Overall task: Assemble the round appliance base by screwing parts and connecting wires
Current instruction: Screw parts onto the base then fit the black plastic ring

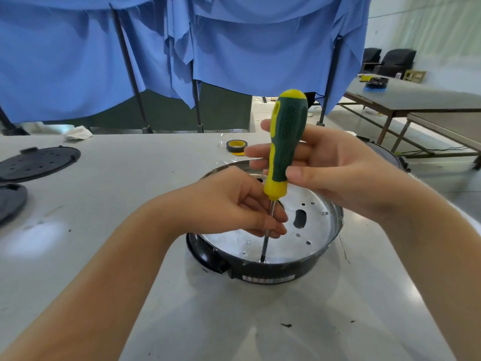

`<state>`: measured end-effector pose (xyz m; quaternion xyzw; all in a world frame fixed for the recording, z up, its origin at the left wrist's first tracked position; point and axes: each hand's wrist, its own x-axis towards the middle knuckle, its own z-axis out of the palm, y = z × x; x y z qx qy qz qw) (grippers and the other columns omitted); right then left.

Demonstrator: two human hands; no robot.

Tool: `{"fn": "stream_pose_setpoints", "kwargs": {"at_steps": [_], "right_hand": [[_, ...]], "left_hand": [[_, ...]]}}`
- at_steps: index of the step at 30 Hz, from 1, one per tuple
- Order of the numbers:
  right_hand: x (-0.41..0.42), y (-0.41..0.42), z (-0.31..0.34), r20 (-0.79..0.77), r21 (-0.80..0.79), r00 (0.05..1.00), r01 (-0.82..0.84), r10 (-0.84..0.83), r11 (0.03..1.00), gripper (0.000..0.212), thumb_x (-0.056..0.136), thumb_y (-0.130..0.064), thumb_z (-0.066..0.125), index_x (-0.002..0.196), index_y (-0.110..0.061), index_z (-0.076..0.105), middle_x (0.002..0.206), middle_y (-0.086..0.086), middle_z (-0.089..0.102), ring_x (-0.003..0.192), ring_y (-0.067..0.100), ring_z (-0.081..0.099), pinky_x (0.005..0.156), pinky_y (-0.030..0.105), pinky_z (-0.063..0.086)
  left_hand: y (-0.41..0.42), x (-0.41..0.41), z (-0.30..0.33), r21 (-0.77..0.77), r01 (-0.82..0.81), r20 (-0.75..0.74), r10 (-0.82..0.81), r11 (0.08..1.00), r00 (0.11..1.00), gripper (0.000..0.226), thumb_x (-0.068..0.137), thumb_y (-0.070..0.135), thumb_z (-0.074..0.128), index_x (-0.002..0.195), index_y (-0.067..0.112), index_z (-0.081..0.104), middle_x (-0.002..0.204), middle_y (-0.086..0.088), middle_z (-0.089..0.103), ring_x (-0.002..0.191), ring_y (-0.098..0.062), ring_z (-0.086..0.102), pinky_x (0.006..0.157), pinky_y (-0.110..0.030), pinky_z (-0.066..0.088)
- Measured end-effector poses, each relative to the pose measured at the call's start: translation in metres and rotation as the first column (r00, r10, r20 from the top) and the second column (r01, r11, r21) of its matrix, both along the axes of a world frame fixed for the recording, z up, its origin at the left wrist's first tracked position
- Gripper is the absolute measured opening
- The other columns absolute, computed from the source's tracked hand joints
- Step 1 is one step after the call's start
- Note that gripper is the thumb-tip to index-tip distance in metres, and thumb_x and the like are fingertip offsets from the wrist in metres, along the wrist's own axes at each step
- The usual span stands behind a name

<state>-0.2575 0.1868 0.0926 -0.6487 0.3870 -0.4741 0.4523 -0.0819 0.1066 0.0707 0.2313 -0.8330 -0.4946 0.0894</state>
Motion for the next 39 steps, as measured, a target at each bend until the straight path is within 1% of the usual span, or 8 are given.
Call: {"fn": "stream_pose_setpoints", "kwargs": {"at_steps": [6, 10, 14, 18, 22, 28, 35, 39], "right_hand": [[0.009, -0.001, -0.002, -0.155, -0.194, 0.938, 0.279, -0.310, 0.940, 0.043, 0.058, -0.028, 0.080, 0.099, -0.021, 0.067, 0.095, 0.004, 0.071, 0.086, 0.021, 0.070, 0.070, 0.022, 0.057], [0.019, -0.003, -0.008, -0.254, -0.406, 0.790, 0.437, -0.558, 0.803, 0.041, 0.056, -0.046, 0.085, 0.082, -0.030, 0.058, 0.081, -0.012, 0.065, 0.072, 0.010, 0.063, 0.065, 0.018, 0.055], [0.026, -0.004, -0.014, -0.296, -0.488, 0.681, 0.494, -0.670, 0.719, 0.042, 0.059, -0.062, 0.075, 0.078, -0.035, 0.049, 0.086, -0.020, 0.059, 0.075, 0.003, 0.058, 0.063, 0.008, 0.048], [0.031, -0.004, -0.014, -0.312, -0.396, 0.704, 0.514, -0.638, 0.761, 0.062, 0.053, -0.073, 0.065, 0.088, -0.025, 0.051, 0.085, -0.007, 0.059, 0.076, 0.011, 0.058, 0.066, 0.022, 0.052], [0.021, -0.002, -0.007, -0.111, -0.097, 0.958, 0.254, -0.264, 0.962, 0.057, 0.068, -0.033, 0.080, 0.113, -0.021, 0.048, 0.097, 0.000, 0.073, 0.088, 0.012, 0.071, 0.071, 0.021, 0.056], [0.002, 0.000, -0.002, -0.001, -0.020, 1.000, 0.002, -0.002, 1.000, 0.052, 0.079, 0.006, 0.055, 0.128, -0.011, 0.050, 0.123, 0.010, 0.066, 0.114, 0.024, 0.063, 0.091, 0.031, 0.052], [0.006, 0.001, -0.001, -0.164, -0.191, 0.952, 0.226, -0.258, 0.955, 0.041, 0.057, -0.030, 0.084, 0.096, -0.027, 0.071, 0.100, 0.004, 0.071, 0.092, 0.022, 0.069, 0.075, 0.023, 0.057], [0.017, -0.001, -0.006, -0.250, -0.347, 0.845, 0.376, -0.472, 0.859, 0.039, 0.053, -0.052, 0.084, 0.080, -0.036, 0.060, 0.069, -0.012, 0.063, 0.066, 0.009, 0.063, 0.063, 0.020, 0.056]], "left_hand": [[-0.002, 0.002, 0.000, -0.045, 0.000, 0.025, 0.001, 0.999, 1.000, 0.017, 0.080, 0.012, 0.076, 0.097, 0.014, 0.074, 0.088, 0.005, 0.077, 0.086, -0.012, 0.073, 0.083, -0.024, 0.057], [-0.003, -0.003, -0.002, -0.131, -0.022, 0.036, 0.027, 0.991, 0.999, 0.032, 0.072, 0.019, 0.083, 0.099, 0.008, 0.071, 0.079, -0.002, 0.075, 0.074, -0.016, 0.073, 0.074, -0.028, 0.059], [-0.003, -0.004, -0.004, -0.135, -0.015, 0.032, 0.019, 0.991, 0.999, 0.036, 0.072, 0.017, 0.083, 0.104, 0.005, 0.071, 0.079, -0.004, 0.075, 0.076, -0.021, 0.073, 0.074, -0.036, 0.061], [-0.002, -0.004, -0.003, -0.142, -0.026, 0.027, 0.030, 0.990, 0.999, 0.034, 0.072, 0.014, 0.083, 0.101, 0.004, 0.069, 0.076, -0.004, 0.075, 0.072, -0.022, 0.073, 0.070, -0.033, 0.060], [-0.004, -0.003, -0.004, -0.112, -0.029, 0.021, 0.032, 0.993, 0.999, 0.026, 0.076, 0.004, 0.079, 0.100, -0.001, 0.068, 0.080, -0.005, 0.075, 0.076, -0.024, 0.073, 0.072, -0.035, 0.060], [-0.002, 0.001, -0.001, -0.048, 0.026, 0.048, -0.024, 0.999, 0.999, 0.015, 0.083, 0.005, 0.072, 0.097, 0.009, 0.072, 0.091, -0.002, 0.077, 0.088, -0.017, 0.073, 0.082, -0.029, 0.058], [-0.003, 0.001, -0.002, -0.002, 0.061, 0.057, -0.061, 0.998, 0.997, 0.023, 0.083, 0.007, 0.073, 0.104, 0.014, 0.069, 0.096, 0.002, 0.076, 0.092, -0.012, 0.072, 0.086, -0.022, 0.055], [-0.002, 0.000, -0.002, -0.121, -0.004, 0.039, 0.009, 0.993, 0.999, 0.021, 0.073, 0.022, 0.083, 0.089, 0.014, 0.073, 0.080, 0.003, 0.076, 0.076, -0.010, 0.072, 0.071, -0.016, 0.055]]}}
